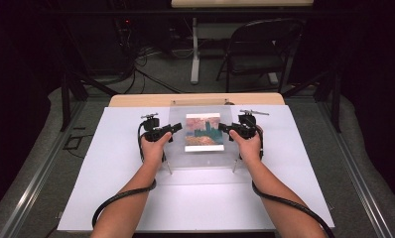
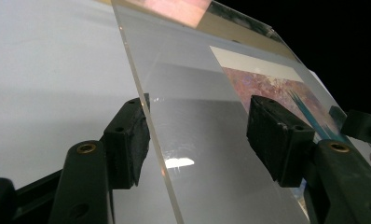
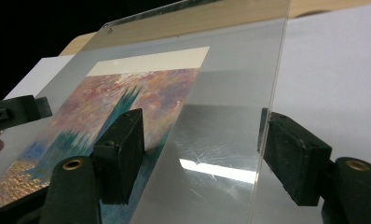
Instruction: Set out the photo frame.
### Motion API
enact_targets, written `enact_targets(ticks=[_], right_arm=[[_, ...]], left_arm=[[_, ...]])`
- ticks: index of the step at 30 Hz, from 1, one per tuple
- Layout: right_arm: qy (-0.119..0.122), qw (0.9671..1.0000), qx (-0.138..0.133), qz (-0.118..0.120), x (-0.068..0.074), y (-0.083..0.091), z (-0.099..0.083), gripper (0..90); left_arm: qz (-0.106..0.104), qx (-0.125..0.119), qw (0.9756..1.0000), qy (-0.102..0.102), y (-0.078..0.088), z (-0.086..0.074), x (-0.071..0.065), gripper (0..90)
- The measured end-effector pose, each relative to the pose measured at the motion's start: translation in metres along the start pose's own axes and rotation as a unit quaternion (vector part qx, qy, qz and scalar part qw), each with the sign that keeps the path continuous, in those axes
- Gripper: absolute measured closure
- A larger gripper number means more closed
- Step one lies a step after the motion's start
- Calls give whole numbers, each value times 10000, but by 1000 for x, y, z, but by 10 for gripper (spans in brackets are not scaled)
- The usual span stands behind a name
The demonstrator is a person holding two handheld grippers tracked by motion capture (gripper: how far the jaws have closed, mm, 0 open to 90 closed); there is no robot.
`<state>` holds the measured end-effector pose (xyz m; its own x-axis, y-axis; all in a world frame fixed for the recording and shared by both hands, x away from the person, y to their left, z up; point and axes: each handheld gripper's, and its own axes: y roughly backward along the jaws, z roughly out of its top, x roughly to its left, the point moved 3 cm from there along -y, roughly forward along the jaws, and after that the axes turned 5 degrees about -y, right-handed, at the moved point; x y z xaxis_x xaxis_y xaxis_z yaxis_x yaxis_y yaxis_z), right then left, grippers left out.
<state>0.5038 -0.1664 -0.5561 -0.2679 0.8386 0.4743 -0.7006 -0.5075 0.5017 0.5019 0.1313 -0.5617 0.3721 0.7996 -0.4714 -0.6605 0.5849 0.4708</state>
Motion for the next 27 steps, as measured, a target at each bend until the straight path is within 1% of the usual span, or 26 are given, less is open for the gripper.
enact_targets(ticks=[8,11,17,19,27], right_arm=[[253,9995,-211,10,11,10,6,313],[307,9992,-260,9,13,13,7,313],[423,9983,-395,15,17,20,7,313],[465,9980,-428,11,19,22,7,313],[548,9969,-573,10,23,29,7,313]], left_arm=[[43,-207,9996,-206,10,8,-8,409],[24,-282,9994,-190,13,9,-9,420],[-13,-421,9987,-274,20,10,-14,436],[-24,-435,9985,-323,21,10,-15,438],[-65,-541,9978,-383,27,12,-19,452]])
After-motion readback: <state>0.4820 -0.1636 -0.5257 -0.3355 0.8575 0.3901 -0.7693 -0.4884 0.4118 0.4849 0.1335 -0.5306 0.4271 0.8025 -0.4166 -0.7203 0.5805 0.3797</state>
